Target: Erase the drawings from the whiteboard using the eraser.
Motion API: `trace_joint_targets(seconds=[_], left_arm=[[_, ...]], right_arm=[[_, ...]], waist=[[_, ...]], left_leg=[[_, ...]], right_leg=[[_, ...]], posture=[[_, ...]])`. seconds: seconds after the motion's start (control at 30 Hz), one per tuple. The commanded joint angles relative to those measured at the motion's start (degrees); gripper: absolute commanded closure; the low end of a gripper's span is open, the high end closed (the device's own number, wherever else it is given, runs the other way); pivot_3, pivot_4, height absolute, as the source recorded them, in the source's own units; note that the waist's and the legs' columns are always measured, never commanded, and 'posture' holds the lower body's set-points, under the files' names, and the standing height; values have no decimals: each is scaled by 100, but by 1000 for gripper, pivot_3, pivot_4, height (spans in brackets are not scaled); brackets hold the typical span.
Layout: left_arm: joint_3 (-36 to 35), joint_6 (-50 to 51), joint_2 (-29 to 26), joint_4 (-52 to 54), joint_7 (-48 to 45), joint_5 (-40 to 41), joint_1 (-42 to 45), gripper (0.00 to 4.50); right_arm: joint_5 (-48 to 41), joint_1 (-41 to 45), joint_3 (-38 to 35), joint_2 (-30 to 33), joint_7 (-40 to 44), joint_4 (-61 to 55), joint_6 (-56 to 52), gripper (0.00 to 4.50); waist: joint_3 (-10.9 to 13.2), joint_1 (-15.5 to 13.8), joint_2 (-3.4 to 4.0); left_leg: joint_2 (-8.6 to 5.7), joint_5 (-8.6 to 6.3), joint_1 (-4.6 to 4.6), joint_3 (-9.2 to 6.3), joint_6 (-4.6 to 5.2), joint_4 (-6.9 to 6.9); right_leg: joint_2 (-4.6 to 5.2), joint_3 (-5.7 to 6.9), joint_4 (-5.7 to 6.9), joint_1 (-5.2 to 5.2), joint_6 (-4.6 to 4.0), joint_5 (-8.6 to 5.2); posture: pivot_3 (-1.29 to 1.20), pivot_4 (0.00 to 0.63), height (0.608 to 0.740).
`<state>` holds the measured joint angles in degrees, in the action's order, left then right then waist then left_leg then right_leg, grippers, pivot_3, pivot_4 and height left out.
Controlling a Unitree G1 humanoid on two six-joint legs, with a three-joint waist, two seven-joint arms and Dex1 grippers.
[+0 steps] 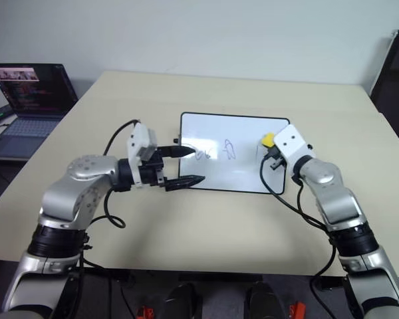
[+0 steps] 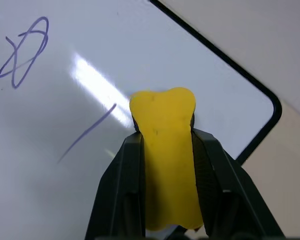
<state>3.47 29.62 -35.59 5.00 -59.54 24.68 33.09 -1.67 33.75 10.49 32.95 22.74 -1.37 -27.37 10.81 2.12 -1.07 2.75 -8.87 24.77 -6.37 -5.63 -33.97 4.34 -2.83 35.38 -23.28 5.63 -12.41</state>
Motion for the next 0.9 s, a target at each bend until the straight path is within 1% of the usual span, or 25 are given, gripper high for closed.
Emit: trace_joint_targets(seconds=[0.03, 0.17, 0.27, 0.33, 0.53, 0.63, 0.77, 0.9], left_arm=[[-81, -7, -67, 235, -15, 55, 8, 0], [-131, 24, -111, 287, 24, 66, -78, 0], [-154, 34, -128, 316, 64, 70, -122, 0], [-158, 38, -135, 318, 76, 66, -130, 0], [-169, -1, -165, 277, 73, 37, -168, 0], [-167, -18, -175, 284, 73, 28, -215, 0], [-173, -24, -179, 308, 82, 31, -256, 0], [-190, -35, -210, 315, 81, 18, -297, 0]], right_arm=[[234, -88, 154, 60, 260, 197, -8, 3541], [372, -328, 380, 295, 786, -19, -165, 3541], [652, -329, 630, 457, 1060, -182, 21, 3541], [784, -242, 629, 376, 985, -174, 96, 3541], [1047, 196, 300, -93, 393, 103, 300, 3541], [1120, 333, 277, -242, 300, 196, 332, 3541], [1205, 341, 380, -280, 384, 327, 367, 3541], [1263, 132, 625, -133, 894, 155, 247, 3541]], waist=[[-1, 2, -2], [-3, 7, -5], [-3, 16, -5], [-3, 30, -5], [-3, 118, -5], [-3, 114, -5], [-3, 112, -5], [-3, 112, -5]], left_leg=[[0, 0, -2, 0, 0, -3], [0, 7, -17, 0, 9, -4], [0, 8, -29, 0, 11, -4], [0, 9, -31, 0, 12, -4], [0, 11, -32, 0, 14, -4], [0, 17, -31, 0, 23, -4], [0, 19, -28, 0, 25, 1], [0, 19, -27, 0, 25, 5]], right_leg=[[0, 0, 7, 0, 0, 0], [0, 0, 47, 1, -7, -4], [0, -2, 61, 2, -11, -6], [1, -2, 61, 2, -12, -5], [1, -3, 61, 0, -16, -3], [0, -3, 65, 0, -18, -2], [0, -2, 65, -1, -17, -8], [0, 0, 64, -1, -16, -19]], posture=[[0, 150, 740], [0, 150, 740], [0, 150, 740], [0, 150, 740], [0, 150, 740], [0, 150, 740], [0, 150, 740], [0, 150, 740]])
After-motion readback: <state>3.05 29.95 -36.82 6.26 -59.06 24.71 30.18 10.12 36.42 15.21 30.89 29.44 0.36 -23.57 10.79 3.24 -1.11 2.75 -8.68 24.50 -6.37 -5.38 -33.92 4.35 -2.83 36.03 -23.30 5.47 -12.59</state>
